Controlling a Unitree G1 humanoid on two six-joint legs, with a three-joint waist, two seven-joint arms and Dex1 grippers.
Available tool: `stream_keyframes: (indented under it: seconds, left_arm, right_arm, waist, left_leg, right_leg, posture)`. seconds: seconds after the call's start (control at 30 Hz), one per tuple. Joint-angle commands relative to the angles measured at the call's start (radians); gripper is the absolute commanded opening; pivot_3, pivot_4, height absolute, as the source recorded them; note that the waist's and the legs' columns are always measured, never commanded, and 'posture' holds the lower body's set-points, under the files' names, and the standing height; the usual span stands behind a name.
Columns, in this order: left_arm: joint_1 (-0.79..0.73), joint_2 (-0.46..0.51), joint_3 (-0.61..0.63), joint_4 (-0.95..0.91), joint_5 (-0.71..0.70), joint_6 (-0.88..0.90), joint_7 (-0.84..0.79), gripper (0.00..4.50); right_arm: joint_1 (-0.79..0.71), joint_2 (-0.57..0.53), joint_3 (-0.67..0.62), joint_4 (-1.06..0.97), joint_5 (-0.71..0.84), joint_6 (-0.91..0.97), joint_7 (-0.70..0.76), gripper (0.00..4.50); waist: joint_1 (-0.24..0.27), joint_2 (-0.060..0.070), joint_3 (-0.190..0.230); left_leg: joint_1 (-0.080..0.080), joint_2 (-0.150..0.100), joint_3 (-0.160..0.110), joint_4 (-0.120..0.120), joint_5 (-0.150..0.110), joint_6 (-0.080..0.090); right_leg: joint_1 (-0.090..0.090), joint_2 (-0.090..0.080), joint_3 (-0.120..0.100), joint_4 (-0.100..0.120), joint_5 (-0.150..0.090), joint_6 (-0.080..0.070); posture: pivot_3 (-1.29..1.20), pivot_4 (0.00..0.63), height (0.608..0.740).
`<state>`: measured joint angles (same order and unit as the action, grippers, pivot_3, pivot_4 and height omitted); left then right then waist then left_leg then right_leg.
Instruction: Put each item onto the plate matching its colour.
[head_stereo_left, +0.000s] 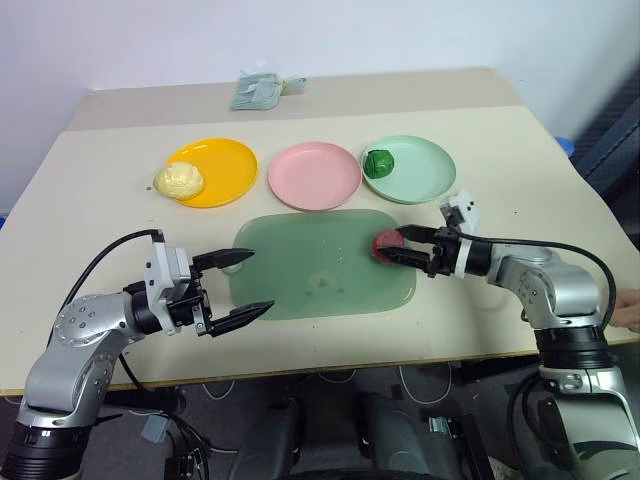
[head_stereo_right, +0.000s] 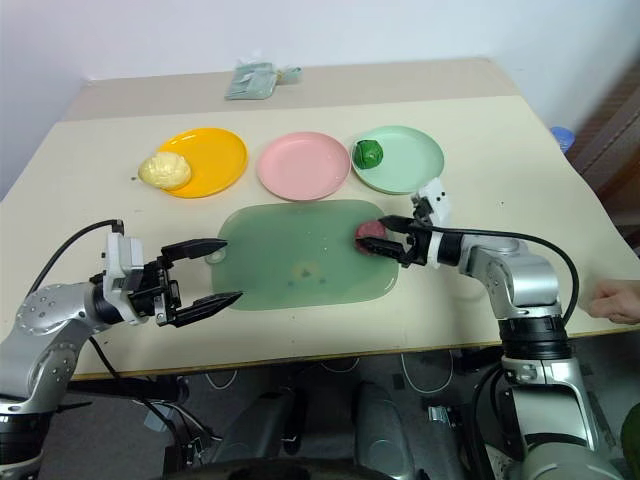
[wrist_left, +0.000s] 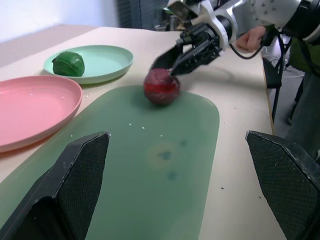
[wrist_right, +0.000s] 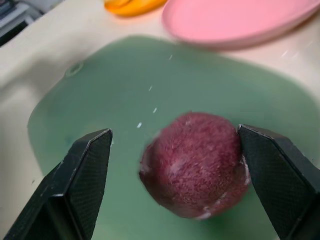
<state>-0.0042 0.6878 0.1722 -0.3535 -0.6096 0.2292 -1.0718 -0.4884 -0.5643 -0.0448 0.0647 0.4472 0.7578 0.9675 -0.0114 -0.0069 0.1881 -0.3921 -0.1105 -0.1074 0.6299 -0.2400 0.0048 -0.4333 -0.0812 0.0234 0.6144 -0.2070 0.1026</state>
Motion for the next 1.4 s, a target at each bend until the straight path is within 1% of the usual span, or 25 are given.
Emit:
stream_keyframes:
  seconds: [0.03, 0.33, 0.4, 0.43, 0.5, 0.53, 0.57, 0.63, 0.7, 0.77, 0.83, 0.93, 1.03, 1.1, 1.17, 1.2, 1.23, 1.27, 1.33, 1.4]
  left_arm:
    - [0.004, 0.021, 0.038, -0.032, -0.021, 0.005, 0.001, 4.5]
    - [0.045, 0.025, 0.061, -0.071, -0.023, 0.009, 0.029, 4.5]
    - [0.053, 0.026, 0.068, -0.076, -0.024, 0.007, 0.033, 4.5]
    - [0.057, 0.027, 0.071, -0.078, -0.026, 0.007, 0.033, 4.5]
    - [0.062, 0.025, 0.075, -0.08, -0.025, 0.005, 0.037, 4.5]
    - [0.065, 0.022, 0.075, -0.082, -0.023, 0.003, 0.04, 4.5]
    - [0.068, 0.018, 0.074, -0.084, -0.023, 0.001, 0.044, 4.5]
    - [0.07, 0.012, 0.071, -0.088, -0.023, 0.0, 0.053, 4.5]
    - [0.073, 0.007, 0.068, -0.092, -0.022, -0.002, 0.061, 4.5]
    - [0.075, -0.002, 0.067, -0.095, -0.02, -0.002, 0.075, 4.5]
    - [0.075, -0.007, 0.069, -0.099, -0.02, 0.0, 0.088, 4.5]
    - [0.081, -0.029, 0.069, -0.096, -0.013, -0.005, 0.122, 4.5]
    - [0.09, -0.065, 0.076, -0.138, 0.048, -0.024, 0.221, 4.5]
    - [0.112, -0.08, 0.088, -0.167, 0.11, -0.041, 0.286, 4.5]
    - [0.135, -0.096, 0.101, -0.189, 0.133, -0.039, 0.335, 4.5]
    - [0.148, -0.102, 0.107, -0.205, 0.134, -0.022, 0.365, 4.5]
    - [0.156, -0.106, 0.11, -0.219, 0.146, -0.011, 0.392, 4.5]
    - [0.161, -0.109, 0.106, -0.234, 0.181, -0.003, 0.429, 4.5]
    - [0.155, -0.113, 0.098, -0.256, 0.202, 0.033, 0.482, 4.5]
    - [0.138, -0.142, 0.106, -0.247, 0.225, 0.029, 0.544, 4.5]
  right_arm:
    - [-0.019, 0.005, 0.003, 0.014, 0.001, -0.03, -0.002, 4.09]
    - [-0.034, -0.001, 0.054, 0.073, -0.018, -0.067, 0.026, 4.09]
    - [-0.03, -0.002, 0.059, 0.063, -0.016, -0.066, 0.03, 3.56]
    - [-0.029, -0.002, 0.06, 0.058, -0.015, -0.065, 0.029, 3.2]
    - [-0.036, 0.0, 0.058, 0.043, -0.007, -0.065, 0.031, 2.33]
    - [-0.047, 0.006, 0.051, 0.032, 0.004, -0.067, 0.031, 2.16]
    - [-0.059, 0.016, 0.044, 0.021, 0.011, -0.075, 0.026, 2.12]
    - [-0.095, 0.038, 0.036, 0.014, 0.032, -0.078, 0.026, 2.12]
    - [-0.171, 0.093, 0.043, 0.052, 0.024, -0.118, 0.003, 2.12]
    - [-0.262, 0.169, 0.053, 0.142, -0.008, -0.188, -0.041, 2.12]
    - [-0.322, 0.222, 0.061, 0.228, -0.042, -0.259, -0.071, 2.12]
    - [-0.451, 0.32, 0.077, 0.484, -0.125, -0.447, -0.125, 2.12]
    - [-0.597, 0.398, 0.064, 0.804, -0.203, -0.647, -0.226, 2.12]
    - [-0.675, 0.431, 0.052, 0.977, -0.239, -0.746, -0.289, 2.12]
    - [-0.723, 0.448, 0.036, 1.084, -0.259, -0.807, -0.328, 3.14]
    - [-0.741, 0.454, 0.026, 1.124, -0.266, -0.829, -0.352, 3.48]
    - [-0.754, 0.457, 0.023, 1.154, -0.278, -0.851, -0.373, 3.94]
    - [-0.763, 0.459, 0.02, 1.178, -0.291, -0.876, -0.392, 4.49]
    - [-0.773, 0.457, 0.0, 1.205, -0.302, -0.917, -0.431, 4.49]
    - [-0.771, 0.444, -0.023, 1.208, -0.295, -0.936, -0.404, 4.49]
  waist:
    - [0.0, 0.0, 0.0]
    - [0.0, 0.0, 0.0]
    - [0.001, 0.0, 0.0]
    - [0.0, 0.0, 0.0]
    - [0.0, 0.0, 0.0]
    - [0.0, 0.0, 0.0]
    - [0.0, 0.0, 0.0]
    - [-0.002, 0.0, 0.0]
    - [-0.006, 0.0, 0.0]
    - [-0.008, 0.0, 0.0]
    - [-0.006, 0.0, 0.0]
    - [-0.002, -0.001, -0.001]
    - [-0.001, -0.001, 0.0]
    - [-0.006, -0.001, 0.0]
    - [-0.008, -0.001, 0.0]
    - [-0.009, -0.001, 0.0]
    - [-0.009, -0.001, 0.0]
    - [-0.008, -0.001, 0.0]
    - [-0.007, -0.001, 0.0]
    - [-0.007, -0.001, 0.0]
  left_leg:
    - [0.0, 0.0, 0.0, 0.0, 0.0, 0.0]
    - [0.0, 0.0, 0.0, 0.0, 0.0, 0.0]
    - [0.0, 0.0, 0.0, 0.0, 0.0, 0.0]
    - [0.0, 0.0, 0.0, 0.0, 0.0, 0.0]
    - [0.0, 0.0, 0.0, 0.0, 0.0, 0.0]
    - [0.0, 0.0, 0.0, 0.0, 0.0, 0.0]
    - [0.0, 0.0, 0.0, 0.0, 0.0, 0.0]
    - [0.0, 0.0, 0.0, 0.0, 0.0, 0.0]
    - [0.0, 0.001, 0.0, 0.0, 0.0, 0.0]
    - [0.0, 0.001, 0.0, -0.001, 0.0, 0.0]
    - [0.0, 0.001, 0.0, -0.001, 0.0, -0.001]
    - [0.0, 0.001, 0.0, 0.0, 0.0, -0.001]
    - [0.0, 0.0, 0.0, 0.0, 0.0, -0.001]
    - [0.0, 0.0, 0.0, -0.001, 0.0, -0.002]
    - [0.0, 0.0, 0.0, -0.002, 0.002, -0.005]
    - [0.0, 0.0, 0.0, -0.003, 0.002, -0.005]
    - [0.0, 0.0, 0.0, -0.003, 0.002, -0.005]
    - [0.0, 0.0, 0.0, -0.003, 0.002, -0.005]
    - [0.0, 0.0, 0.0, -0.003, 0.001, -0.004]
    - [0.0, 0.0, 0.0, -0.003, 0.001, -0.003]
  right_leg:
    - [0.0, 0.0, 0.0, 0.0, 0.0, 0.0]
    - [0.0, 0.0, 0.0, 0.0, 0.0, 0.0]
    - [0.0, 0.0, 0.0, 0.0, 0.0, 0.0]
    - [0.0, 0.0, 0.0, 0.0, 0.0, 0.0]
    - [0.0, 0.0, 0.0, 0.0, 0.0, 0.0]
    - [0.0, 0.0, 0.0, 0.0, 0.0, 0.0]
    - [0.0, 0.0, 0.0, 0.0, 0.0, 0.0]
    - [0.0, 0.0, 0.0, 0.0, 0.0, 0.0]
    - [0.0, 0.001, 0.0, 0.0, 0.0, 0.0]
    - [0.0, 0.001, 0.0, 0.0, 0.0, 0.0]
    - [-0.001, 0.001, 0.0, 0.0, 0.0, 0.0]
    - [0.0, 0.001, -0.001, 0.0, 0.0, 0.0]
    - [-0.001, 0.001, -0.001, 0.0, 0.0, 0.0]
    - [-0.001, 0.002, -0.001, 0.0, 0.0, 0.0]
    - [-0.002, 0.002, 0.0, 0.0, 0.0, -0.001]
    - [-0.002, 0.002, 0.0, 0.0, 0.0, -0.001]
    - [-0.003, 0.002, 0.0, 0.0, 0.0, -0.001]
    - [-0.003, 0.002, 0.0, 0.0, 0.0, -0.001]
    - [-0.003, 0.002, 0.0, 0.001, 0.0, -0.001]
    - [-0.002, 0.003, 0.0, 0.001, 0.0, -0.001]
  posture:
    - [0.0, 0.15, 0.74]
    - [0.0, 0.15, 0.74]
    - [0.0, 0.15, 0.74]
    - [0.0, 0.15, 0.74]
    - [0.0, 0.15, 0.74]
    - [0.0, 0.15, 0.74]
    - [0.0, 0.15, 0.74]
    - [0.0, 0.15, 0.74]
    - [0.0, 0.15, 0.74]
    - [0.0, 0.15, 0.74]
    - [0.0, 0.15, 0.74]
    - [0.0, 0.15, 0.74]
    - [0.0, 0.15, 0.74]
    - [0.0, 0.15, 0.74]
    - [0.0, 0.15, 0.74]
    - [0.0, 0.15, 0.74]
    - [0.0, 0.15, 0.74]
    - [0.0, 0.15, 0.74]
    - [0.0, 0.15, 0.74]
    - [0.0, 0.15, 0.74]
